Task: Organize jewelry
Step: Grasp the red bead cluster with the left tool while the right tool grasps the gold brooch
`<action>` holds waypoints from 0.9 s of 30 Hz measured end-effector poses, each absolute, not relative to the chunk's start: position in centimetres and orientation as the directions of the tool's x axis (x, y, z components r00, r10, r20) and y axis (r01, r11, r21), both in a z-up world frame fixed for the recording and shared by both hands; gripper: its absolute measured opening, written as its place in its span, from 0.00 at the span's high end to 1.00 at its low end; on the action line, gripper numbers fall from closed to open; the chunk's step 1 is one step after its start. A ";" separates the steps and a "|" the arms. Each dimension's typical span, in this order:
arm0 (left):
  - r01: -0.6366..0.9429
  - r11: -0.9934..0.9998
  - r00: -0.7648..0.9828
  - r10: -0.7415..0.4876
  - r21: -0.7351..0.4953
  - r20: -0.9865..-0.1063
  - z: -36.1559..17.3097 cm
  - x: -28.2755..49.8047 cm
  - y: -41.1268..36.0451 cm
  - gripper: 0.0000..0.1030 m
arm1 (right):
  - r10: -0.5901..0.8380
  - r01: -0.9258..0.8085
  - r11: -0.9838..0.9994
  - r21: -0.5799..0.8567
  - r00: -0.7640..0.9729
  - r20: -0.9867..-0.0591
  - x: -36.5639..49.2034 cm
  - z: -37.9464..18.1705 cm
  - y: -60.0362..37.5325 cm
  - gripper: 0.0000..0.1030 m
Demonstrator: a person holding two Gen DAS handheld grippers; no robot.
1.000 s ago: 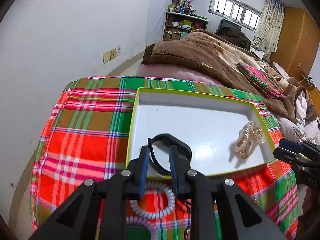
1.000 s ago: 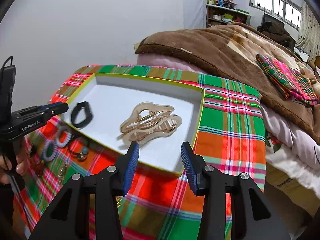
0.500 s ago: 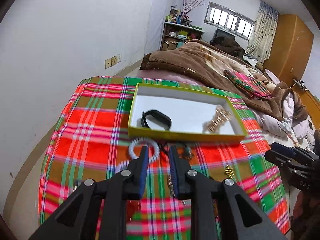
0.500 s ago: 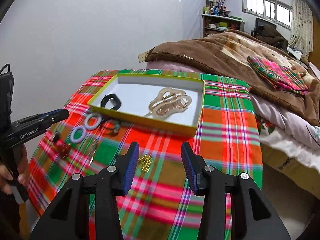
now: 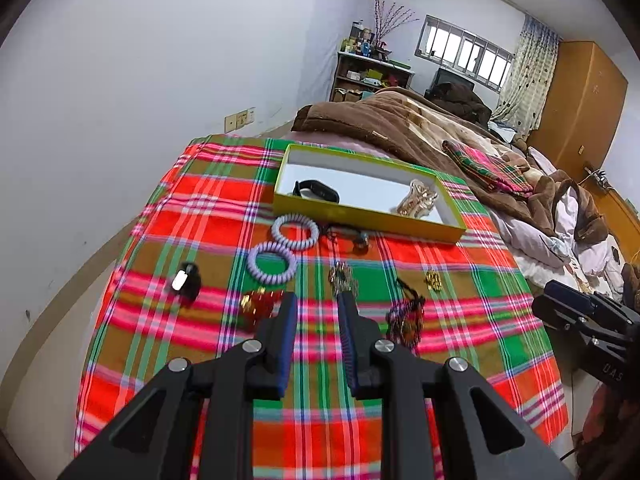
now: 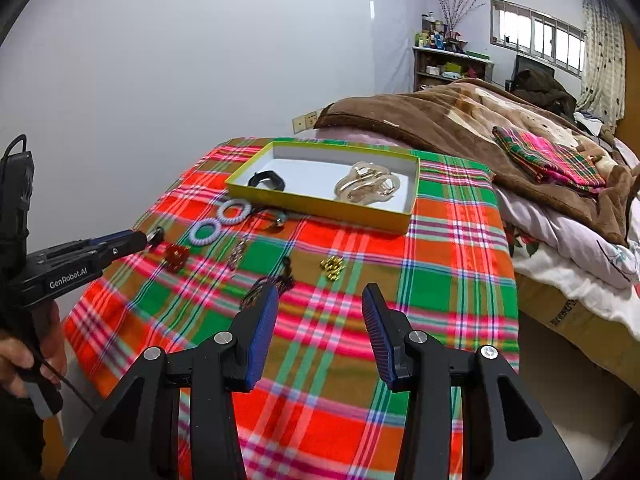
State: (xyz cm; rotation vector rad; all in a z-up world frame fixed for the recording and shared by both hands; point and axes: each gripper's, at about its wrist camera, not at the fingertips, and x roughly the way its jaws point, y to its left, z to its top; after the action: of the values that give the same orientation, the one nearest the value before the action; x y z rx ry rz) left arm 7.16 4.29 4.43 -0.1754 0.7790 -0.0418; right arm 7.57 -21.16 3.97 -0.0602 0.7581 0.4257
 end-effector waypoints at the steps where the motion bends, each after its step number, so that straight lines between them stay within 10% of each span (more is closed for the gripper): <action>1: -0.029 0.985 0.712 -0.100 -0.171 -0.695 4.4 6.7 4.2 0.79 | 0.356 -0.399 0.911 0.100 0.643 -0.678 7.3 3.9 -21.1 0.57; 27: -0.070 0.978 0.701 -0.091 -0.195 -0.707 1.9 5.2 7.0 0.68 | 0.379 -0.399 0.905 0.147 0.601 -0.704 9.1 0.9 -20.7 0.57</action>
State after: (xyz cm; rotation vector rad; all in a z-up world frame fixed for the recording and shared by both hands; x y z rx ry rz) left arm 5.20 6.98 1.88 -0.2140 0.7955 -0.0121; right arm 9.05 -20.69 0.88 -0.0263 0.8095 0.4504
